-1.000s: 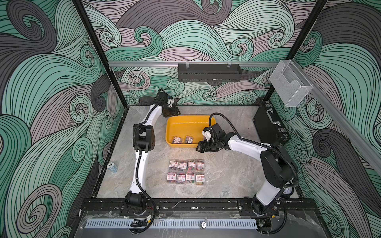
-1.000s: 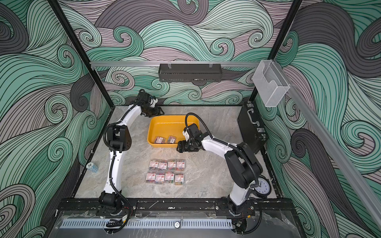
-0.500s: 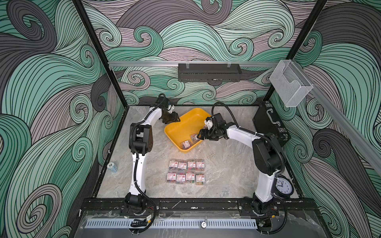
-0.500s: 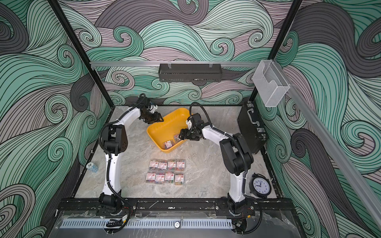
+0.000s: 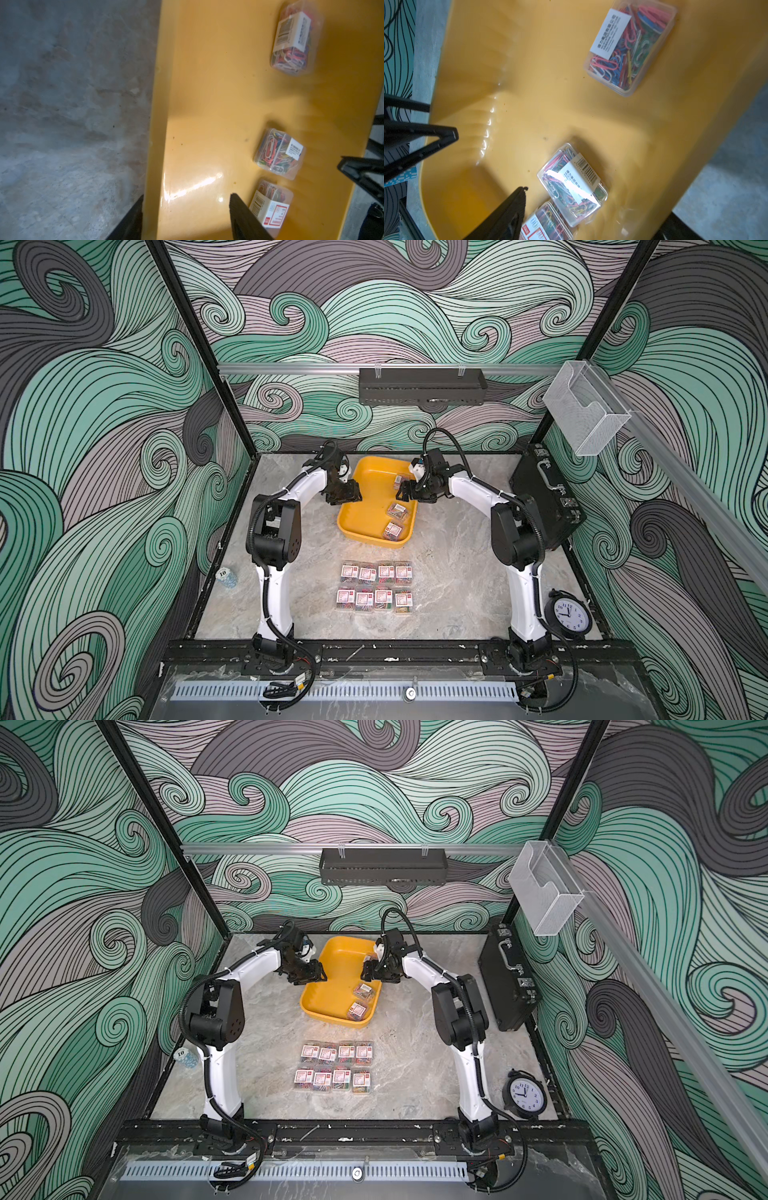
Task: Take the paper clips out of the storage box
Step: Adjust the storage box at the center of the board.
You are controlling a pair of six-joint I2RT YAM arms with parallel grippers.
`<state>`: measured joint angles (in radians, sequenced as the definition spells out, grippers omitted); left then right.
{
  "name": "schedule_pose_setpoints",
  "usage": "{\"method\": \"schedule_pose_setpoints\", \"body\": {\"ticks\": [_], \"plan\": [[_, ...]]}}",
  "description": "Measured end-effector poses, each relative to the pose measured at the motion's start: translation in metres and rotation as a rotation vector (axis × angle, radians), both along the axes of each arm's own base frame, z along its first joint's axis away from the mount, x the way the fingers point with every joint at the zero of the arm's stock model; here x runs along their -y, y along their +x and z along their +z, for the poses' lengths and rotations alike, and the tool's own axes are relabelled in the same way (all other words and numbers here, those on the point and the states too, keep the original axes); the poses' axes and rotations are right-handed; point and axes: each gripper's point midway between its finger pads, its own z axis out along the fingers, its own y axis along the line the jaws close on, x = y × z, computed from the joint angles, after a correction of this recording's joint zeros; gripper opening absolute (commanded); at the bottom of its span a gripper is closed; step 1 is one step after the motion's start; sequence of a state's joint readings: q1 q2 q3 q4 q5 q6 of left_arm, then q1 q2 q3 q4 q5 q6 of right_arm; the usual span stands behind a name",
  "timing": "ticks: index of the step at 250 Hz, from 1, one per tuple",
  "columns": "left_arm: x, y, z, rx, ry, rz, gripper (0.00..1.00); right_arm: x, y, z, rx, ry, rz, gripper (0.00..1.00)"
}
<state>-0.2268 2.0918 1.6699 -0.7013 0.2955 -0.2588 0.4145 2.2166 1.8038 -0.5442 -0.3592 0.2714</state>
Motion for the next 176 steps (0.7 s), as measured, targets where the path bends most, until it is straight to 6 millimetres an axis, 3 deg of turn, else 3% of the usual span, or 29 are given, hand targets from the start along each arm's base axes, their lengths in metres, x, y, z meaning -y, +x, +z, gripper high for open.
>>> {"method": "schedule_pose_setpoints", "body": {"ticks": [58, 137, 176], "plan": [[-0.003, -0.015, -0.004, -0.009, 0.030, 0.060, 0.56, -0.007, 0.019, 0.007, 0.028, -0.026, 0.043, 0.82], [-0.005, -0.015, 0.015, 0.049, 0.034, 0.104, 0.56, 0.005, 0.015, 0.024, 0.089, -0.135, 0.065, 0.83], [-0.008, -0.014, 0.028, 0.084, 0.050, 0.114, 0.56, 0.001, 0.008, 0.049, 0.169, -0.198, 0.099, 0.82]]}}
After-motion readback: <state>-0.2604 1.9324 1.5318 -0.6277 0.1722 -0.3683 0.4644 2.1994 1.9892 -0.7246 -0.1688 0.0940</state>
